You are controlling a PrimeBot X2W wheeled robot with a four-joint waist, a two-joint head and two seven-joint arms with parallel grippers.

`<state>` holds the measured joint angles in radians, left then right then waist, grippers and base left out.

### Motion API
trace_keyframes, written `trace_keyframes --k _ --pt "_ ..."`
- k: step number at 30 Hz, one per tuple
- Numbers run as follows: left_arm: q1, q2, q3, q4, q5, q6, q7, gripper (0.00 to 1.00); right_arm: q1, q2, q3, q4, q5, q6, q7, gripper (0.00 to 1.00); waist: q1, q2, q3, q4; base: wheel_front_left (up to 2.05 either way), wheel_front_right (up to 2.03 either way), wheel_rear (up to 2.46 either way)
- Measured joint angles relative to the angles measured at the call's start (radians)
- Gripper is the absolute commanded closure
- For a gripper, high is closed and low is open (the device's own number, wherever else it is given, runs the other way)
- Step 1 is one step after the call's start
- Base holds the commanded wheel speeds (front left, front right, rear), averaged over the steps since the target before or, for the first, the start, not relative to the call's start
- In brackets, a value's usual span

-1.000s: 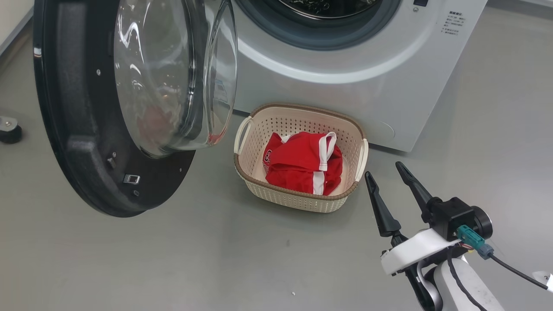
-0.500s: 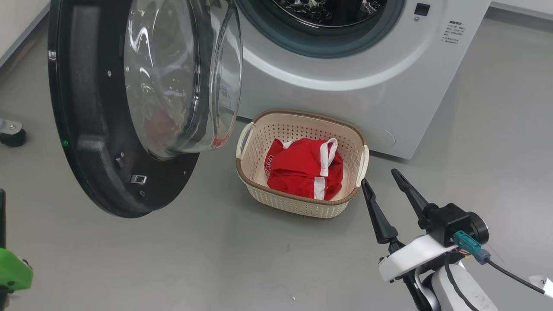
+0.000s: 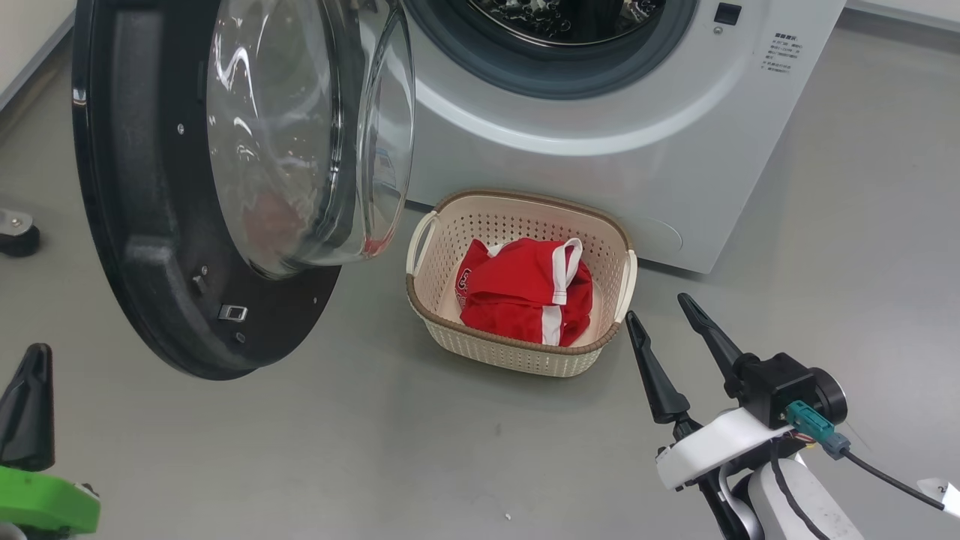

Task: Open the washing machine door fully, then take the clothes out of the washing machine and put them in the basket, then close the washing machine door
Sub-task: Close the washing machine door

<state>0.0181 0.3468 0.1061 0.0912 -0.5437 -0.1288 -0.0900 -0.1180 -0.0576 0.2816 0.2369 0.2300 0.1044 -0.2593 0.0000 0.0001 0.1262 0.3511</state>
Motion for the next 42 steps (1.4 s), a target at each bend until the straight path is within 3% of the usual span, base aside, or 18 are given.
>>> trace_keyframes --k 2,3,5,6,42 --pt "0.007 -0.001 -0.016 0.001 0.002 0.0 -0.016 1.0 0.0 0.0 -0.001 0.0 0.0 0.0 0.0 0.0 0.0 0.0 0.001 -0.002 0.0 0.0 0.0" --pt "0.01 -0.002 -0.021 0.002 0.006 0.0 -0.02 0.85 0.0 0.0 -0.001 0.0 0.0 0.0 0.0 0.0 0.0 0.0 0.001 -0.003 0.0 0.0 0.0" --pt "0.013 -0.002 -0.033 0.007 0.011 0.0 -0.036 0.34 0.0 0.0 -0.001 -0.001 0.0 0.0 0.0 0.0 0.0 0.0 0.002 -0.005 0.0 0.0 0.0" --pt "0.014 -0.002 -0.039 0.012 0.013 0.0 -0.036 0.0 0.0 0.0 -0.001 -0.001 0.0 0.0 0.0 0.0 0.0 0.0 0.002 -0.006 0.0 0.0 0.0" --pt "0.014 -0.007 -0.074 0.058 0.042 0.0 -0.123 0.0 0.0 0.001 -0.004 -0.002 0.006 0.0 0.0 0.0 0.0 -0.0001 0.004 -0.003 0.0 0.0 0.0"
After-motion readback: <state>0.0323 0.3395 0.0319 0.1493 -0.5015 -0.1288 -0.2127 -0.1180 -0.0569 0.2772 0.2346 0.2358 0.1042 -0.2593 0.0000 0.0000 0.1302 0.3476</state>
